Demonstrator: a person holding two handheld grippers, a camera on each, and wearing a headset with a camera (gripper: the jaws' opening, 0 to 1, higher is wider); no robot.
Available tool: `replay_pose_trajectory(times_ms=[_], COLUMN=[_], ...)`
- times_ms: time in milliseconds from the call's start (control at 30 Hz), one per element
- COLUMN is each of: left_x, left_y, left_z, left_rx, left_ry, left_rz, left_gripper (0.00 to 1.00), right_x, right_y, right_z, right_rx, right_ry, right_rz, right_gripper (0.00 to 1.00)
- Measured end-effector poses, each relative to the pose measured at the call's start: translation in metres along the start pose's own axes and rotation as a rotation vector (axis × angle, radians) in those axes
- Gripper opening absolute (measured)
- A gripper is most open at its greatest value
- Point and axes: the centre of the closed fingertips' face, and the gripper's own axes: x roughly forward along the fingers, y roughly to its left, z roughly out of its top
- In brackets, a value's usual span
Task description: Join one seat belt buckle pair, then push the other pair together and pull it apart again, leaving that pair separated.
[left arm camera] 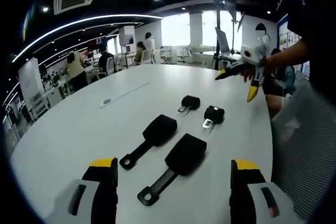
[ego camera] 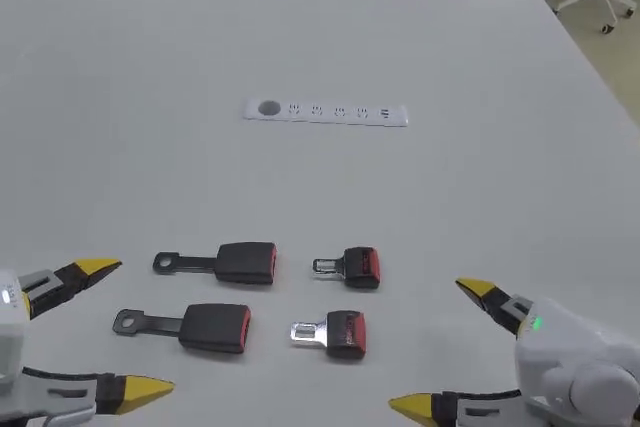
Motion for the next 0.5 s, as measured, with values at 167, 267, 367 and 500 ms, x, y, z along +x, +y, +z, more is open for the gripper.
replay_pose_trajectory(times_ms=[167,267,367,500], left_x=[0.007,0.012,0.017,0.022], left_y=[-0.001,-0.003,-0.004,-0.006], left_z=[-0.003,-0.004,-0.006,-0.010], left_rx=[0.036,0.058,0.078,0.106], left_ry=[0.032,0.056,0.074,0.103], left_rz=[-0.052,-0.080,-0.100,-0.130], left_gripper=[0.78,0.73,0.70,0.66], right_x=[0.008,0.013,0.017,0.023], right_y=[0.002,0.002,0.006,0.009], right_z=[-0.001,-0.002,-0.002,-0.004], right_rx=[-0.042,-0.066,-0.085,-0.119], right_ry=[0.017,0.029,0.040,0.068], right_rz=[0.036,0.059,0.089,0.117], right_gripper=[0.86,0.83,0.76,0.70])
